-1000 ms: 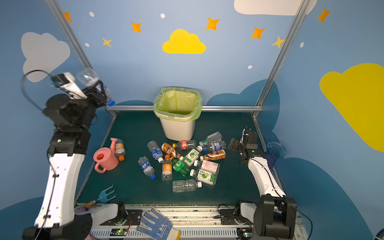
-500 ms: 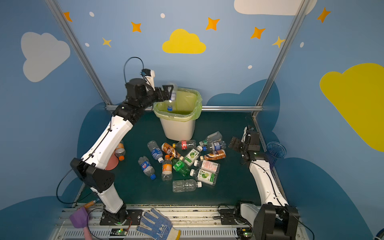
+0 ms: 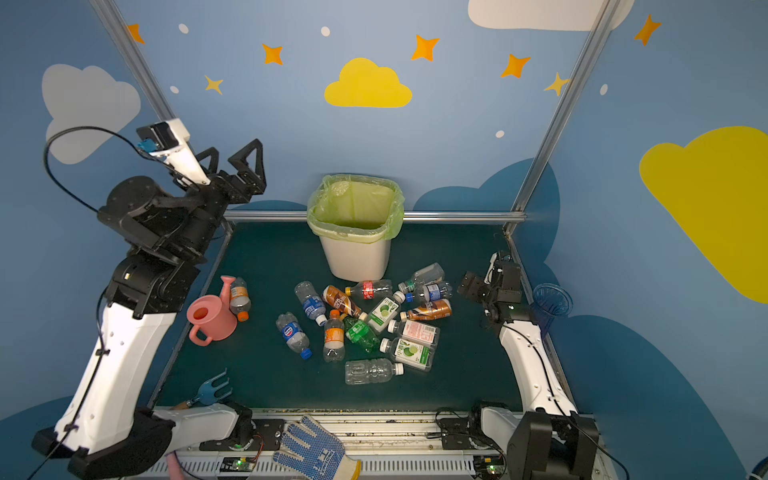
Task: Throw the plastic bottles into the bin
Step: 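Swing the left gripper back down toward the orange-label bottle, then close the left gripper on the orange-label bottle beside the pink watering can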
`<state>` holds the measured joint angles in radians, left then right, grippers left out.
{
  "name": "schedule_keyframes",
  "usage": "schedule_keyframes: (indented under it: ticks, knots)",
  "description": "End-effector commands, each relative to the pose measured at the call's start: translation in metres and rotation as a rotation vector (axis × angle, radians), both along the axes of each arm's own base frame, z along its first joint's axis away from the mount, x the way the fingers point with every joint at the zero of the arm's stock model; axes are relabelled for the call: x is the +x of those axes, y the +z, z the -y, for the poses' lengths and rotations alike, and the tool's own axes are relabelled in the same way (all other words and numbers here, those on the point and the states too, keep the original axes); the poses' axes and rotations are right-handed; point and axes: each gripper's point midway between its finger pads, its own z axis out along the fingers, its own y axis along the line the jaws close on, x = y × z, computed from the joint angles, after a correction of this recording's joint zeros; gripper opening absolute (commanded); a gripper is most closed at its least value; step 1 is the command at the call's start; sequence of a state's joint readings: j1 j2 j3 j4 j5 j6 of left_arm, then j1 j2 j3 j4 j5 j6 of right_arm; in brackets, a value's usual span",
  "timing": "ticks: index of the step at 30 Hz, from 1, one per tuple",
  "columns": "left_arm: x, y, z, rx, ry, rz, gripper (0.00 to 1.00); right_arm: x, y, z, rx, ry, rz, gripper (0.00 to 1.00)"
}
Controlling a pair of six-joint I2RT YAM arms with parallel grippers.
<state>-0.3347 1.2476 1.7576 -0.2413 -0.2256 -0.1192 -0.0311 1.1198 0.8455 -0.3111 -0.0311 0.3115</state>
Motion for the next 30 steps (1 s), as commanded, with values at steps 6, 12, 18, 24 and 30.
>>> schedule_keyframes:
  ticks: [6, 12, 18, 24, 30]
  knots:
    - [0.026, -0.245, -0.080, 0.110, 0.375, -0.682, 1.00, 0.003, -0.015, -0.001, 0.021, -0.003, -0.029, 0.98]
    - [0.004, -0.341, -0.107, 0.220, 0.552, -0.947, 1.00, 0.005, -0.028, -0.002, 0.026, 0.006, -0.066, 0.98]
    - [-0.007, -0.404, -0.138, 0.260, 0.689, -1.123, 1.00, 0.006, -0.038, -0.002, 0.024, 0.011, -0.094, 0.99]
    - [0.009, -0.435, -0.152, 0.277, 0.722, -1.233, 0.99, 0.007, -0.041, -0.002, 0.028, 0.014, -0.106, 0.98]
    - [0.020, -0.459, -0.161, 0.235, 0.734, -1.281, 0.97, 0.005, -0.046, 0.000, 0.023, 0.004, -0.121, 0.98]
